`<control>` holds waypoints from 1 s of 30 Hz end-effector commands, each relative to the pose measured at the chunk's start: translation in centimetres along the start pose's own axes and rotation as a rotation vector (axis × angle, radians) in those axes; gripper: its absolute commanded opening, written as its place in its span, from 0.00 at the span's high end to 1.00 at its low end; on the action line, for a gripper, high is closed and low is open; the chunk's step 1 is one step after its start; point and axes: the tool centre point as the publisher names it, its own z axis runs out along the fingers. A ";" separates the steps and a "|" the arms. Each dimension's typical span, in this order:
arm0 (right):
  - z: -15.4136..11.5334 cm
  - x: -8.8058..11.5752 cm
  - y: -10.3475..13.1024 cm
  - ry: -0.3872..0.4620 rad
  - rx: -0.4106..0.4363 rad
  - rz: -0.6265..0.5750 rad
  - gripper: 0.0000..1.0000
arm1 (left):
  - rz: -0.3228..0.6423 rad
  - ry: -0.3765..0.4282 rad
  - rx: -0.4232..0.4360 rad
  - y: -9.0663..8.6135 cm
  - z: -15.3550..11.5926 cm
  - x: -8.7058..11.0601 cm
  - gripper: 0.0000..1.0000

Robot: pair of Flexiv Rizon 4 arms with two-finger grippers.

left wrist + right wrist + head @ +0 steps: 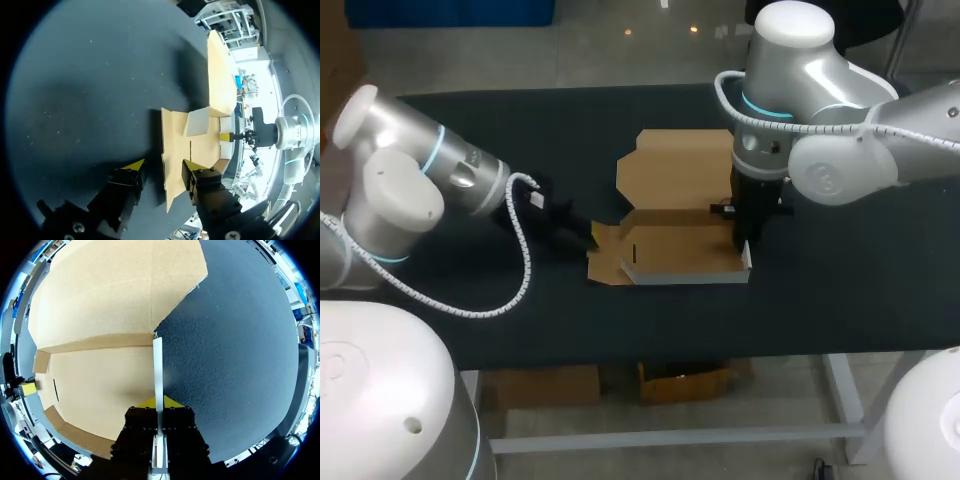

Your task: Assemble the packaging by folding the flat box into shape, placing the metal phone stand inside, and closing the box properly

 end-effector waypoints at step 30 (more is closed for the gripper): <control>0.0 0.0 0.1 0.000 0.002 0.000 1.00 | 0.020 -0.334 0.092 0.8 2.1 4.9 1.00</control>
